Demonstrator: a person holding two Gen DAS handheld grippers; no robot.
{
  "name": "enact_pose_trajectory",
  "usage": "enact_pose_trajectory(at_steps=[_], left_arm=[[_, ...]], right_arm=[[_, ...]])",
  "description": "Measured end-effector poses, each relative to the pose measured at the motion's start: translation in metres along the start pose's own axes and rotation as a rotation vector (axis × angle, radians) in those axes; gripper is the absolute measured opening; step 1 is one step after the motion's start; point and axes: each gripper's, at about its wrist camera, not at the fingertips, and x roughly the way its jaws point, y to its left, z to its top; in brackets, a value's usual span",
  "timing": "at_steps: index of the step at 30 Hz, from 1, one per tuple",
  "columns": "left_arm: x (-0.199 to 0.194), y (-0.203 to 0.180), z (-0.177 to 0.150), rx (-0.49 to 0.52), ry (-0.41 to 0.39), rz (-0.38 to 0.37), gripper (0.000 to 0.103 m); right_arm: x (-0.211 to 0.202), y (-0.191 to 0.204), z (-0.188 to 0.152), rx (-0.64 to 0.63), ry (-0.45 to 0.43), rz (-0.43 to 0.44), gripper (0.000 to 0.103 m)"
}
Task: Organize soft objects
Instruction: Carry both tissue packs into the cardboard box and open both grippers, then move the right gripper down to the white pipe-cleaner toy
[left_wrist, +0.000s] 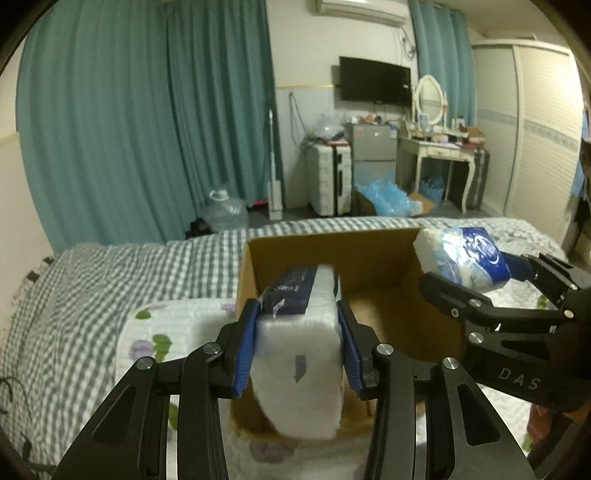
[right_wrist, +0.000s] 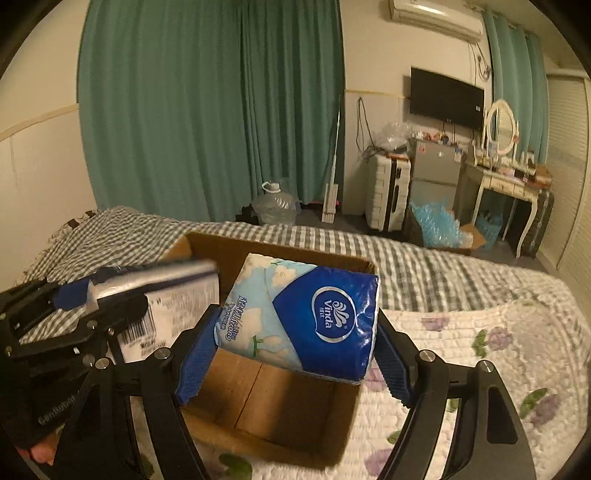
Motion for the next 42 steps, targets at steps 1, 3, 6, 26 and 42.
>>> enact_pose_trajectory(at_steps=[1, 3, 6, 26, 42], left_arm=[[0.006, -0.002, 0.000, 0.009, 0.000, 0.006, 0.043], [0.017, -0.004, -0.001, 0.019, 0.009, 0.010, 0.051], [0.024, -0.004, -0.002, 0.007, 0.015, -0.004, 0.061], [-0.118, 0.010, 0.027, -0.038, -0.165, 0.036, 0.103], [-0.252, 0.017, -0.015, -0.047, -0.224, 0.018, 0.103]], right_arm=[[0.006, -0.002, -0.001, 0.007, 0.007, 0.005, 0.078], [0.014, -0.007, -0.003, 0.020, 0.020, 0.011, 0.079], [0.020, -0.016, -0.004, 0.044, 0.030, -0.003, 0.082], [-0.158, 0.000, 0.040, -0.001, -0.131, -0.077, 0.103], [-0.302, 0.035, -0.020, -0.098, -0.092, -0.038, 0.103]])
